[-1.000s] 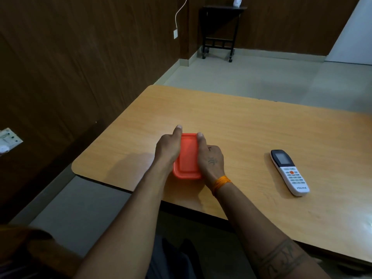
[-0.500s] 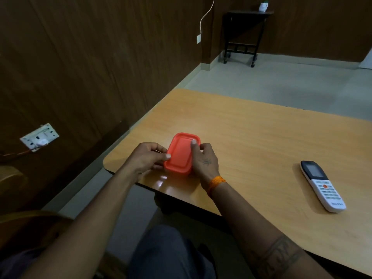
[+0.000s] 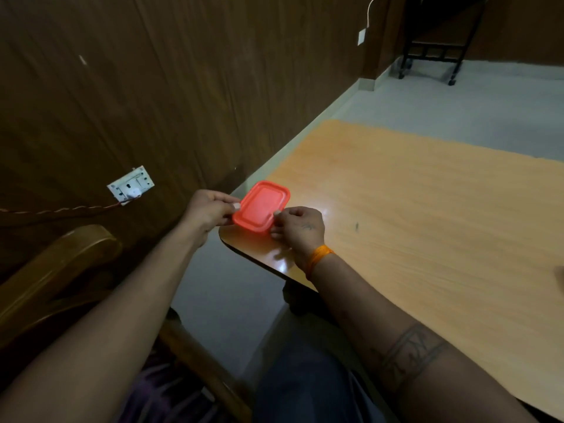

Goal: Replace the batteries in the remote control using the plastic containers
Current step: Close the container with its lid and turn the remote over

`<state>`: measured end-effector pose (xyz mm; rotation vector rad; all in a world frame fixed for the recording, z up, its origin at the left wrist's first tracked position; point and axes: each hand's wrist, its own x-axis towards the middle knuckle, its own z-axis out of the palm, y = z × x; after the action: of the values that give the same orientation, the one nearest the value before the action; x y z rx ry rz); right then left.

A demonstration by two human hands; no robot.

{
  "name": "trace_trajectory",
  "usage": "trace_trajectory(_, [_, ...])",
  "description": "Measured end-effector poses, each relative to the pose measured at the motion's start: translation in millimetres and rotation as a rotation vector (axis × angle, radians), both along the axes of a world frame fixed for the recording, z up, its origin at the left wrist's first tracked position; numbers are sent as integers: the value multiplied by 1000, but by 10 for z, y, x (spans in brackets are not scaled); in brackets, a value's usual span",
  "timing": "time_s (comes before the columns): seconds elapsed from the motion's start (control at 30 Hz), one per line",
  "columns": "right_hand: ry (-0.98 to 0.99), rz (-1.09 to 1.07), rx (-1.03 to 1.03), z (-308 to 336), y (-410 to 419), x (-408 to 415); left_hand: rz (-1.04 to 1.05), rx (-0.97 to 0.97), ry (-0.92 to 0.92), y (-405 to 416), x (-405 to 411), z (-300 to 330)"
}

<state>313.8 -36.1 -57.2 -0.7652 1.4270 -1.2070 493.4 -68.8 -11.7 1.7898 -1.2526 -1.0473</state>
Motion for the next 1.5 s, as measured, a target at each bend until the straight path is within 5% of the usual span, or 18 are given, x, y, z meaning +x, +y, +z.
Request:
trace_trajectory(0.43, [-165,22,-6,-5,73,-4,77,-75,76,144,162,-17])
trace_trajectory(0.63, [-155,18,-94,157,276,-364,243,-281,132,397,-98,220])
trace_trajectory(0.97, [-38,-154,-195,526,1173,-1510,-105,-262,392,1227,-1697,226])
trace_trajectory(1.23, [211,-383,-132,427,2106,-2791,-408,-150,408,1802,-3118,84])
trace_trajectory(1.5, [423,-643,-43,235,2656,-3899,-492,-14,392,2123,-4253,-112])
